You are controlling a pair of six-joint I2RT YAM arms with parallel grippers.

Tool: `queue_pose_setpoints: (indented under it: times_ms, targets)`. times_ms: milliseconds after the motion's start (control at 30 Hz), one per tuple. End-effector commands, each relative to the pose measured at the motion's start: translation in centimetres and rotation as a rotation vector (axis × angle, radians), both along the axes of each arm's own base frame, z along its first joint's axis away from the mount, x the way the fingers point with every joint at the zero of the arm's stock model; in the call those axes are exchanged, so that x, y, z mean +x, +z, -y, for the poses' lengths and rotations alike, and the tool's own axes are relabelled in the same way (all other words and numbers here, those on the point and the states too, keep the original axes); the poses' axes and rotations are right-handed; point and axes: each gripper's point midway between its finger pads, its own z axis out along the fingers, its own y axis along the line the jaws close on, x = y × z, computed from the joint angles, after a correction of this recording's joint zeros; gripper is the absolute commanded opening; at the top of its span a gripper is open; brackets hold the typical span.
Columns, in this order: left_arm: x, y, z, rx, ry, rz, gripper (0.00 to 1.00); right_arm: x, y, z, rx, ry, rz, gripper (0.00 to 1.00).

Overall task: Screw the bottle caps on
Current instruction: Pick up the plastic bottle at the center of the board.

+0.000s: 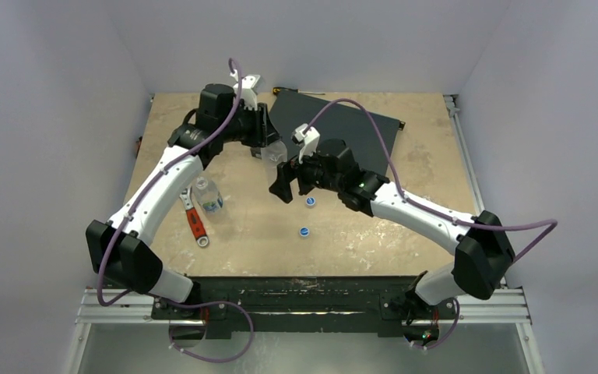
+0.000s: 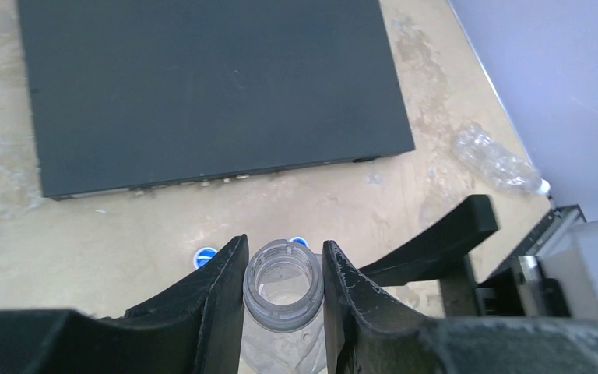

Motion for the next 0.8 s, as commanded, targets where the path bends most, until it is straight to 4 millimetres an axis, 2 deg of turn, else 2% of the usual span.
queue_pose_setpoints:
  times_ms: [0, 333, 567, 767]
  targets:
    - [-2.1, 2.0, 2.6, -0.097, -0.098, 0.0, 0.0, 1.0, 3.0, -1.2, 0.084, -0.047, 0.086, 0.98]
    - [-3.1, 3.2, 3.8, -0.156, -0.153, 0.0, 0.0, 2.0, 0.4, -0.2, 0.06, -0.146, 0.064, 0.95]
    - [-3.4, 2.6, 2.8, -0.072, -0.156, 0.002, 0.0, 2.2, -0.6, 2.0, 0.014, -0.22, 0.087, 0.98]
    - [-4.1, 2.9, 3.4, -0.103, -0.194, -0.004, 0.0, 1.4, -1.4, 1.3, 0.008, -0.148, 0.084, 0.96]
